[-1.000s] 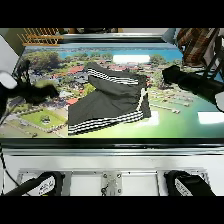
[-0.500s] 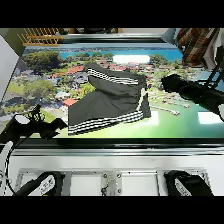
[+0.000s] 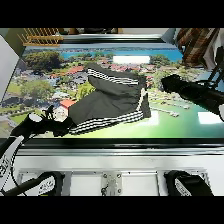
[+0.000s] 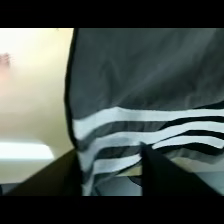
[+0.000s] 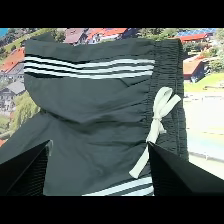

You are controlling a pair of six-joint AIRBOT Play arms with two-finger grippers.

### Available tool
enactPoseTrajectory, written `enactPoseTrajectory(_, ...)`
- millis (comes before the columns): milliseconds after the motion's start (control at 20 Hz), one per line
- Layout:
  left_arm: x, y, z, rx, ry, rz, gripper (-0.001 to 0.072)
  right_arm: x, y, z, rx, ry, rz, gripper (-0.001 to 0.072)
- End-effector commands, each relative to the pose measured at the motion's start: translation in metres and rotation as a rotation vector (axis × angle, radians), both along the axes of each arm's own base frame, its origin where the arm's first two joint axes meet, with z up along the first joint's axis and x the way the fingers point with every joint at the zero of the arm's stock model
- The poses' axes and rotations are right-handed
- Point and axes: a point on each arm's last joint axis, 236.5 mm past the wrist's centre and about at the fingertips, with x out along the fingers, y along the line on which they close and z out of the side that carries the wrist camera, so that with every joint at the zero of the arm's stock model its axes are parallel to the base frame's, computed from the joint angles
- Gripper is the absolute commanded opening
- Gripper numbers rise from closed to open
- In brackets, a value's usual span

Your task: Fold the clothes and pants, and hang the long-sleeved shirts on hangers.

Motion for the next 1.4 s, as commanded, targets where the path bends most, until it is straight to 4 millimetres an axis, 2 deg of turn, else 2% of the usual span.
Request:
enactPoseTrajectory(0,0.020,-0.008,0.009,0.005,-0.041,-0.007,0.0097,0.000,0.000,0.000,0.000,0.000,-0.001,0.0655)
enactPoseTrajectory(50,0.024,-0.008,0.013,0.002,-0.049,-0.013,0.0007,0.000,-0.001,0.000,-0.001,0.001,-0.003,0.0655)
enactPoseTrajectory(150,0.029,-0.009,0.023,-0.001,-0.056,-0.042,0.0007,-0.002,-0.010,-0.007,-0.026,0.024,-0.016,0.0656)
enactPoseTrajectory(200,0.029,-0.009,0.027,0.001,-0.053,-0.063,0.0006,-0.005,-0.018,-0.020,-0.045,0.078,-0.028,0.0655)
enactPoseTrajectory(250,0.029,-0.009,0.030,0.002,-0.055,-0.089,0.0006,-0.012,-0.032,-0.044,-0.040,0.177,-0.072,0.0655)
enactPoseTrajectory(350,0.029,-0.012,0.035,-0.006,-0.063,-0.124,0.0007,-0.039,-0.061,-0.115,0.011,0.451,-0.185,0.0656)
enactPoseTrajectory(450,0.029,-0.012,0.035,-0.006,-0.066,-0.129,0.0007,-0.060,-0.076,-0.184,0.079,0.630,-0.275,0.0660)
enactPoseTrajectory(550,0.029,-0.011,0.035,-0.004,-0.068,-0.129,0.0006,-0.065,-0.065,-0.236,0.213,0.706,-0.333,0.0662)
enactPoseTrajectory(650,0.030,-0.011,0.035,-0.003,-0.070,-0.127,0.0007,-0.052,-0.047,-0.267,0.326,0.687,-0.354,0.0662)
enactPoseTrajectory(750,0.030,-0.011,0.035,-0.003,-0.071,-0.125,0.0006,-0.032,-0.024,-0.280,0.361,0.635,-0.315,0.0662)
enactPoseTrajectory(850,0.030,-0.011,0.035,-0.003,-0.071,-0.125,0.0007,-0.015,0.002,-0.286,0.389,0.582,-0.268,0.0663)
enactPoseTrajectory(950,0.030,-0.011,0.035,-0.004,-0.071,-0.124,0.0006,-0.004,0.021,-0.291,0.407,0.543,-0.246,0.0663)
enactPoseTrajectory(1100,0.030,-0.011,0.035,-0.005,-0.071,-0.124,0.0006,0.008,0.026,-0.299,0.387,0.516,-0.247,0.0662)
enactPoseTrajectory(1300,0.030,-0.011,0.035,-0.005,-0.071,-0.124,0.0006,0.009,0.030,-0.311,0.379,0.545,-0.245,0.0653)
enactPoseTrajectory(1350,0.030,-0.011,0.035,-0.004,-0.071,-0.124,0.0007,0.009,0.030,-0.312,0.377,0.547,-0.244,0.0583)
